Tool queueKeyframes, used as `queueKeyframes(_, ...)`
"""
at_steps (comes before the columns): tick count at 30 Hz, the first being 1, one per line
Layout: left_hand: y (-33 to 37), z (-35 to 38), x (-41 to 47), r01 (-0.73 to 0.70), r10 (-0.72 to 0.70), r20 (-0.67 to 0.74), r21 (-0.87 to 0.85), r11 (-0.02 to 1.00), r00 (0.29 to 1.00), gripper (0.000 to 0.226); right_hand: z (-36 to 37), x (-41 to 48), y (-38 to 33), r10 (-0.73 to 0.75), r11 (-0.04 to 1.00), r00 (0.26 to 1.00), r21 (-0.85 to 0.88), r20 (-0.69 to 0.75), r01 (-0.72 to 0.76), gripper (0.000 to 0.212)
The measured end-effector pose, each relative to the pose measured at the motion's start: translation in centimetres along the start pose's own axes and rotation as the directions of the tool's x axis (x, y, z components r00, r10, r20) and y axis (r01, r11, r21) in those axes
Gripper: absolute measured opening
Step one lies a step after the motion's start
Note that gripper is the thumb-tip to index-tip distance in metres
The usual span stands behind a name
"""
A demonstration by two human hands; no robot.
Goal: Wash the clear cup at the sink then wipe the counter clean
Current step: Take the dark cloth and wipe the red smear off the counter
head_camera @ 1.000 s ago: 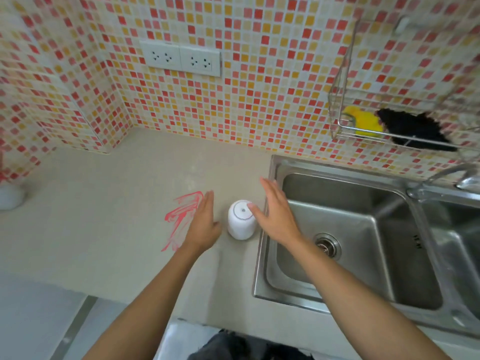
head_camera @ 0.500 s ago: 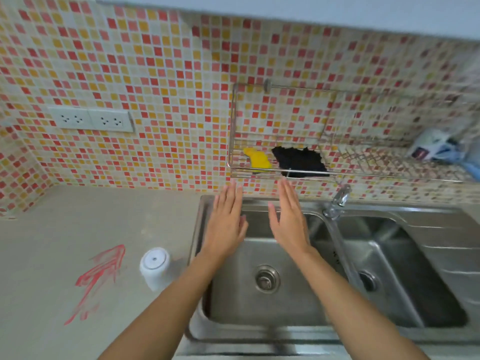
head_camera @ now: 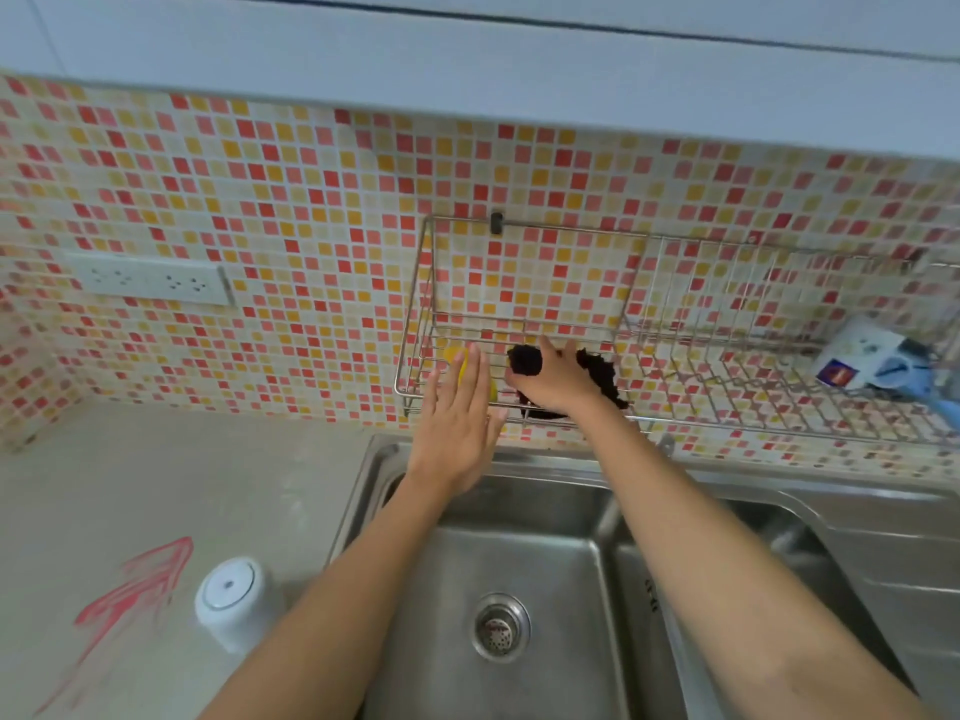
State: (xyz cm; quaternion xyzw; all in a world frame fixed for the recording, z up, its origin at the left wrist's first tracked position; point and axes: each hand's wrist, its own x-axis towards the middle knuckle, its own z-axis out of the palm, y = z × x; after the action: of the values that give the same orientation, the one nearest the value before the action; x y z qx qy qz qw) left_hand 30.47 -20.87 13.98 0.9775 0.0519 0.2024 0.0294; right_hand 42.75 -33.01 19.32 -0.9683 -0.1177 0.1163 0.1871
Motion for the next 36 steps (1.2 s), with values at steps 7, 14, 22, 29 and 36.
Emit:
queueKeyframes(7,0.1,-0.5,0.1,0.007,-0.006,0.051,-0.022,1.0,0.999,0.07,-0.2,1.1,-0.1,-0.08,0.974,0.997,-0.212,-0.009,0.077,0.047)
queueKeyframes(14,0.2,-1.2,-0.1,-0.005,0.007,0.096,-0.018,1.0,0.995,0.073,-0.8,0.6,1.4,-0.153,0.931,0.964,-0.359,-0.217,0.067,0.036)
queueKeyframes(22,-1.1,-2.4,-2.0,-0.031,0.046,0.143,-0.103,0.994,0.989,0.074,-1.0,-2.2,0.8,-0.19,0.968,0.828,0.042,-0.528,0.249,0.031)
queueKeyframes(29,-9.2,-1.3,-15.1,0.118,-0.124,-0.008,-0.256,0.96,0.992,0.079,2.8,-10.1,-3.6,-0.235,0.828,0.61,0.172,-0.757,0.533,0.033)
queueKeyframes(36,-20.3,0.2,-25.2,0.257,-0.226,0.126,-0.356,0.898,0.966,0.099,17.8,-16.6,-8.3,-0.324,0.866,0.811,0.192,-0.487,0.461,0.033)
